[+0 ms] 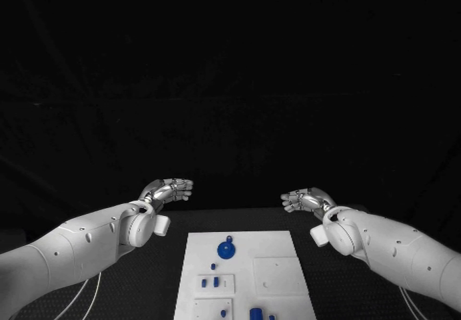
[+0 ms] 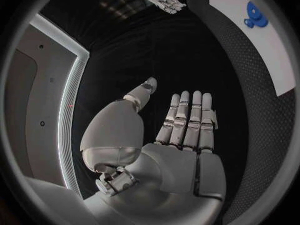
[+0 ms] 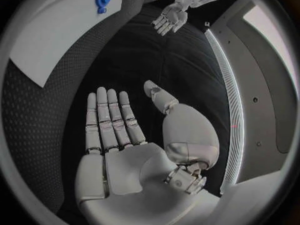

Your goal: Assemble the parts on the task board

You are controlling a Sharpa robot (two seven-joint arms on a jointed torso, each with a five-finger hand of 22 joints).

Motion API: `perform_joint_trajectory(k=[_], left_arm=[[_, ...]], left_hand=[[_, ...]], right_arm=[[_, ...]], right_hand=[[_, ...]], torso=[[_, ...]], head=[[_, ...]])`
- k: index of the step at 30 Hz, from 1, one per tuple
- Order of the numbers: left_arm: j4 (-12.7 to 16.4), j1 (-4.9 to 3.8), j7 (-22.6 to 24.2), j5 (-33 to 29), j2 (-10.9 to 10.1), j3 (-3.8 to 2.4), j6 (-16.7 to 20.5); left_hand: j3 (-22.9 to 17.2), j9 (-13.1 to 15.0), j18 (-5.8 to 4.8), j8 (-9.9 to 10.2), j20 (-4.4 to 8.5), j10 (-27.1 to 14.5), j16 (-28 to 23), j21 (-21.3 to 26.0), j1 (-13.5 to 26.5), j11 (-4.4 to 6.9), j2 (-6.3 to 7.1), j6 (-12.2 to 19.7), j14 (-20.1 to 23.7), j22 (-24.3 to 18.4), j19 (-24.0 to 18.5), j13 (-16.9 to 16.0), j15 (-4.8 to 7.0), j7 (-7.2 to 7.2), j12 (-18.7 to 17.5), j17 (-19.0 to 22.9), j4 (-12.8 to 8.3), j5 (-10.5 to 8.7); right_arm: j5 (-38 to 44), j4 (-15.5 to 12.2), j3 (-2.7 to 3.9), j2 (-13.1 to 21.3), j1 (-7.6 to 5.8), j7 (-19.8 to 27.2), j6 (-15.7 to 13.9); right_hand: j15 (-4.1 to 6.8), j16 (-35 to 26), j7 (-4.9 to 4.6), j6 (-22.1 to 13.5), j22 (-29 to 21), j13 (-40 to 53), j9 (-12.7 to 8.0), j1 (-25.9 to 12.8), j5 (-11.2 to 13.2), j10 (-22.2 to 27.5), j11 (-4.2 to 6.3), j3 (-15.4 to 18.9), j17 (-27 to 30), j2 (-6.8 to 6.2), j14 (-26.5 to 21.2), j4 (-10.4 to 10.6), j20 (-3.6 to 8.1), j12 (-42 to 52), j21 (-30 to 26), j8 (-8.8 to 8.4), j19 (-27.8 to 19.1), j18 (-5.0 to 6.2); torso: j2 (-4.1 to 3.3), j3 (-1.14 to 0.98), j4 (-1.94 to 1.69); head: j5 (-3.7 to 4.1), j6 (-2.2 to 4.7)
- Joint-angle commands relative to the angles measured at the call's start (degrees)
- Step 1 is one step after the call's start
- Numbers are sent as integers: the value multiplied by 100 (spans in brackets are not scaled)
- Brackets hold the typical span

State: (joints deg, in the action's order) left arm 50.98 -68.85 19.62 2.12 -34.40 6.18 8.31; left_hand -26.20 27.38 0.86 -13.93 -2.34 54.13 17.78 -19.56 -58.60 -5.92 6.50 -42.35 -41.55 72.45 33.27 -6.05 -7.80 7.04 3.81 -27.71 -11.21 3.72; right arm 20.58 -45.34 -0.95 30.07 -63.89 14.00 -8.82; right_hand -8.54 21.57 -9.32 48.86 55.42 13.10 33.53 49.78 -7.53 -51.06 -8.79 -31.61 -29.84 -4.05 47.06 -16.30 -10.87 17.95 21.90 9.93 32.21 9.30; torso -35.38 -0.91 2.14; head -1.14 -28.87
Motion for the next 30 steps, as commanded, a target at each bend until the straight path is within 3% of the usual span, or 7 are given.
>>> perform_joint_trajectory(k=[1,2,7,8,16,23,30], left_arm=[[-7,2,8,-8,6,0,-3],[5,4,11,-9,3,-2,7],[234,55,70,-21,-58,-38,218],[358,83,102,-27,-91,-58,331],[1543,346,408,-89,-405,-246,1419],[2862,639,749,-158,-755,-454,2630],[3620,807,945,-197,-956,-574,3326]], left_hand=[[2620,-2738,-86,1393,234,-5413,-1778,1956,1772,592,-650,4235,4155,-2176,-3327,605,780,-704,-381,2771,1121,-372],[2620,-2738,-86,1393,234,-5413,-1778,1956,5860,592,-650,4235,4155,-2268,-3327,605,780,-704,-381,2771,1121,-372],[2620,-2738,-86,1393,234,-5413,-1778,1956,5860,592,-650,4235,4155,-3100,-3327,605,780,-704,-381,2771,1121,-372],[2620,-2738,-86,1393,234,-5413,-1778,1956,5860,592,-650,4235,4155,-7245,-3327,605,780,-704,-381,2771,1121,-372],[2620,-2738,-86,1393,234,-5413,-1778,1956,5860,592,-650,4235,4155,-7245,-3327,605,780,-704,-381,2771,1121,-372],[2620,-2738,-86,1393,234,-5413,-1778,1956,5860,592,-650,4235,4155,-7245,-3327,605,780,-704,-381,2771,1121,-372],[2620,-2738,-86,1393,234,-5413,-1778,1956,5860,592,-650,4235,4155,-7245,-3327,605,780,-704,-381,2771,1121,-372]], right_arm=[[-24,5,0,-4,20,10,4],[-30,-7,0,0,21,14,-5],[-134,-236,5,75,39,94,-187],[-190,-359,8,116,49,138,-284],[-730,-1545,33,505,142,554,-1222],[-1345,-2896,62,949,249,1029,-2291],[-1794,-3881,82,1272,327,1375,-3071]], right_hand=[[854,-2157,932,-4886,-5542,-1310,-3353,-4978,753,5106,879,3161,2984,405,-4706,1630,1087,-1795,-2190,-993,-3221,-930],[854,-2157,932,-4886,-5542,-1310,-3353,-4978,753,5106,879,3161,2984,405,-4706,1630,1087,-1795,-2190,-993,-3221,-930],[854,-2157,932,-4886,-5542,-1310,-3353,-4978,753,5106,879,3161,2984,405,-4706,1630,1087,-1795,-2190,-993,-3221,-930],[854,-2157,932,-4886,-5542,-1310,-3353,-4978,753,5106,879,3161,2984,405,-4706,1630,1087,-1795,-2190,-993,-3221,-930],[854,-2157,932,-4886,-5542,-1310,-3353,-4978,753,5106,879,3161,2984,405,-4706,1630,1087,-1795,-2190,-993,-3221,-930],[854,-2157,932,-4886,-5542,-1310,-3353,-4978,753,5106,879,3161,2984,405,-4706,1630,1087,-1795,-2190,-993,-3221,-930],[854,-2157,932,-4886,-5542,-1310,-3353,-4978,753,5106,879,3161,2984,405,-4706,1630,1087,-1795,-2190,-993,-3221,-930]], torso=[[3,-3,0],[7,-2,-2],[92,17,-46],[138,28,-69],[396,86,-201],[420,91,-214],[420,91,-214]], head=[[-5,12],[-4,6],[21,-109],[34,-170],[107,-519],[114,-551],[114,-551]])
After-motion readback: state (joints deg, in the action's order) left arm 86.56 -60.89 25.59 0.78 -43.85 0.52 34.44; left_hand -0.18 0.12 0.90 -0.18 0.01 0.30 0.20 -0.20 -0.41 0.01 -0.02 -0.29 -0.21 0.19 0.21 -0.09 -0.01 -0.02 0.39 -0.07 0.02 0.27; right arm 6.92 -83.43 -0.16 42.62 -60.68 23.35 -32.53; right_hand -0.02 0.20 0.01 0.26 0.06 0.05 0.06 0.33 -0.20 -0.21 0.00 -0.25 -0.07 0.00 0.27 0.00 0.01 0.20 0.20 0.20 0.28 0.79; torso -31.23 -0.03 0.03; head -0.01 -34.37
